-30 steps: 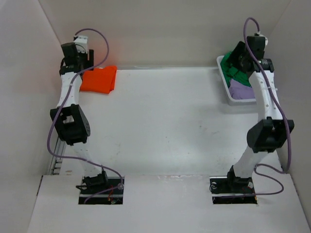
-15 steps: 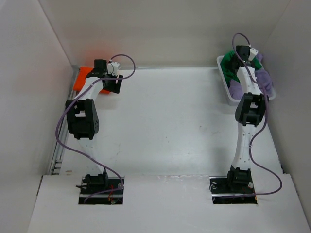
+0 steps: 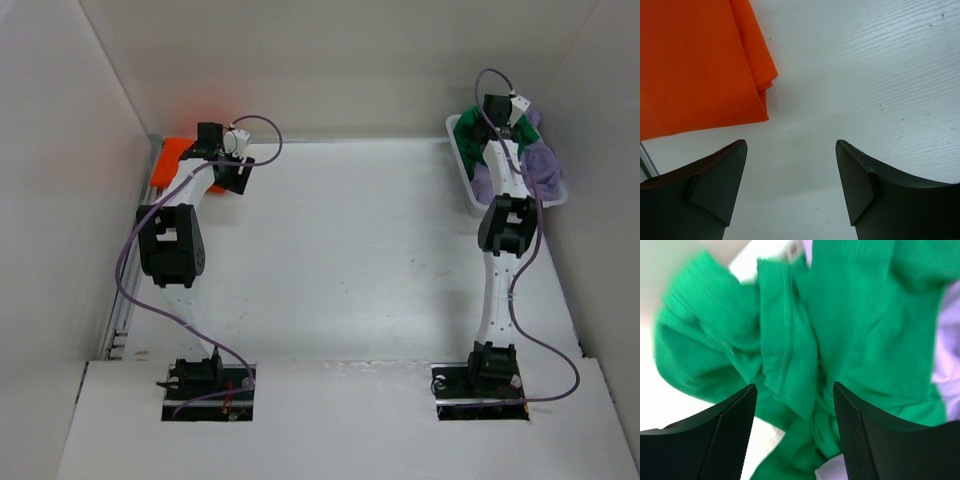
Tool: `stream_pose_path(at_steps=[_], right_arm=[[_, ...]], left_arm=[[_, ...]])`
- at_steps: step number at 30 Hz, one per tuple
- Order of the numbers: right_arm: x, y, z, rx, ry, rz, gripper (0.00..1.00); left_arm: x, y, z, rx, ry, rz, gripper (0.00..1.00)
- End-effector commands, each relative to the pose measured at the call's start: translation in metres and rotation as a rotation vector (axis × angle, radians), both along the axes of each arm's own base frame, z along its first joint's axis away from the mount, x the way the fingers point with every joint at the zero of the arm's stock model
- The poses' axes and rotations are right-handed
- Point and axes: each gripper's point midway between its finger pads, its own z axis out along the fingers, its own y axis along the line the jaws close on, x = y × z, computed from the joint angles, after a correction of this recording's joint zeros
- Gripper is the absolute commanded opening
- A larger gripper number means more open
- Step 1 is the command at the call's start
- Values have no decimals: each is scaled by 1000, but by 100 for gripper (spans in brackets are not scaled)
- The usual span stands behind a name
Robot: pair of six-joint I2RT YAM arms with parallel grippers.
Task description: Fold and stack the t-shirts
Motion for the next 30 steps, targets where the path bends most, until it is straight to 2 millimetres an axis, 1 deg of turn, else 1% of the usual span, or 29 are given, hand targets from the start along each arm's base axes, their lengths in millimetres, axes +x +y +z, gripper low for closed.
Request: stream_pose_path(at_steps=[1,2,4,6,8,10,12,14,16,18,22,27,30], right_arm=[[-5,3,-8,61,18,6,67],[-7,5,-2,66,12,15,67],[-11,10,27,45,-27,47,68],[-21,14,56,-13,-52,74,69],[-41,20,79,-69,-63,66,70],[-68,22,87,-97,-48,52,71],[-96,25,84,-93,-15,57,71],[-121,29,73,-81,30,69,71],[-138,35,66,-62,57,87,71],[-151,41,58,-33,79,100,71],[-159,51,46,18,104,128,68],[-159,66,37,67,123,168,54],[-162,74,30,94,141,182,56]], left_arm=[[4,-1,13,38,-38,-25,71],[3,-2,12,39,-36,-28,71],[3,-4,13,39,-38,-33,71],[3,-7,14,39,-39,-37,71],[3,-7,16,38,-44,-39,71],[2,-8,18,36,-47,-40,71],[-2,-10,21,29,-48,-44,71],[-6,-6,21,23,-45,-38,71],[-8,-3,19,17,-40,-33,71],[-9,1,17,15,-35,-22,71],[-9,5,14,10,-26,-7,71],[-13,4,12,5,-23,-7,71],[-15,4,11,5,-18,-7,71]])
